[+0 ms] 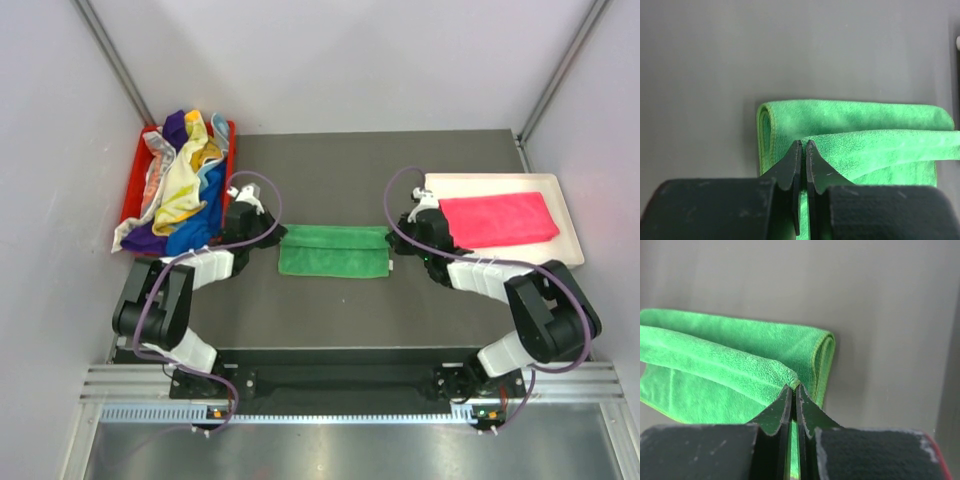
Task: Fold and stack the towels
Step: Fold the towel
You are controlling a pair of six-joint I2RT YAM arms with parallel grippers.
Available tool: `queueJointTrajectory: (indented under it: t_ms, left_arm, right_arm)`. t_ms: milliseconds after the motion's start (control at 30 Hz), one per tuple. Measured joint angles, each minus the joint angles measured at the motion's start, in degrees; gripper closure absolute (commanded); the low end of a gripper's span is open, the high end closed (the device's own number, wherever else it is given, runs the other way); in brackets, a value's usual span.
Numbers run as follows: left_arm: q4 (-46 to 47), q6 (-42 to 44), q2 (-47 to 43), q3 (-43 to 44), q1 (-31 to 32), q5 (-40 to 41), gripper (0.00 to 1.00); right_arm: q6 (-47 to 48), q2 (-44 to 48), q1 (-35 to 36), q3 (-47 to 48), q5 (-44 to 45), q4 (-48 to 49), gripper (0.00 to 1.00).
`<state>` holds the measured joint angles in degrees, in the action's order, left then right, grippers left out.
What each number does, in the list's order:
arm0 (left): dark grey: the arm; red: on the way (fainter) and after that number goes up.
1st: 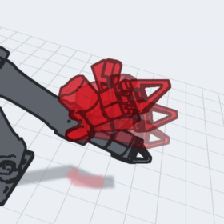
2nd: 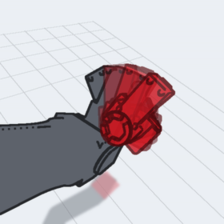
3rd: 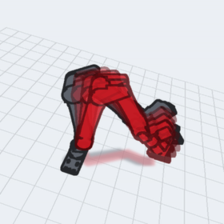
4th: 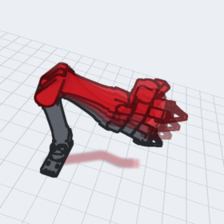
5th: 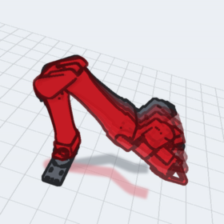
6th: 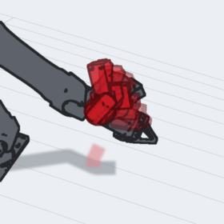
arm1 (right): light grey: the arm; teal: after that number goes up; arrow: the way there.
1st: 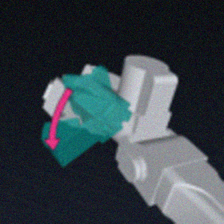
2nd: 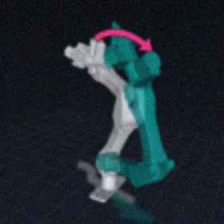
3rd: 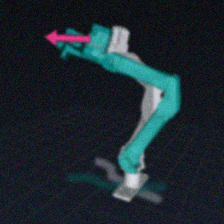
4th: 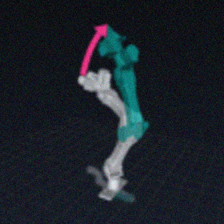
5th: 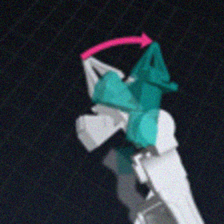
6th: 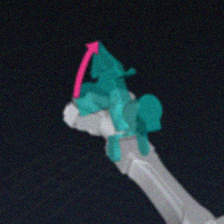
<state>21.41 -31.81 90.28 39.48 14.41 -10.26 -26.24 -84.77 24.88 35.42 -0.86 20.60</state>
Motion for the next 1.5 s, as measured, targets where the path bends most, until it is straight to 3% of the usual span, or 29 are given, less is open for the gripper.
queueJointTrajectory:
  t_ms: [800,1067,1167,1500]
  left_arm:
    - [-1.57,-0.17,-2.99,-4.66,1.33,-0.2,0.99]
    - [-1.6,-1.14,-5.27,-6.82,1.33,-0.44,0.82]
    - [-2.21,-1.4,-7.26,-7.96,1.36,-0.35,0.75]
    - [-8.79,-1.44,-18.21,-7.76,2.16,4.92,0.75]
  right_arm:
    - [-1.14,2.32,1.92,-5.95,1.42,2.19,0.99]
    - [-1.92,3.61,2.6,-8.79,1.18,3.76,0.77]
    - [-1.9,5.42,2.86,-9.57,1.09,3.3,0.63]
    - [-0.33,11.17,3.04,-7.1,3.37,-3.85,0.62]
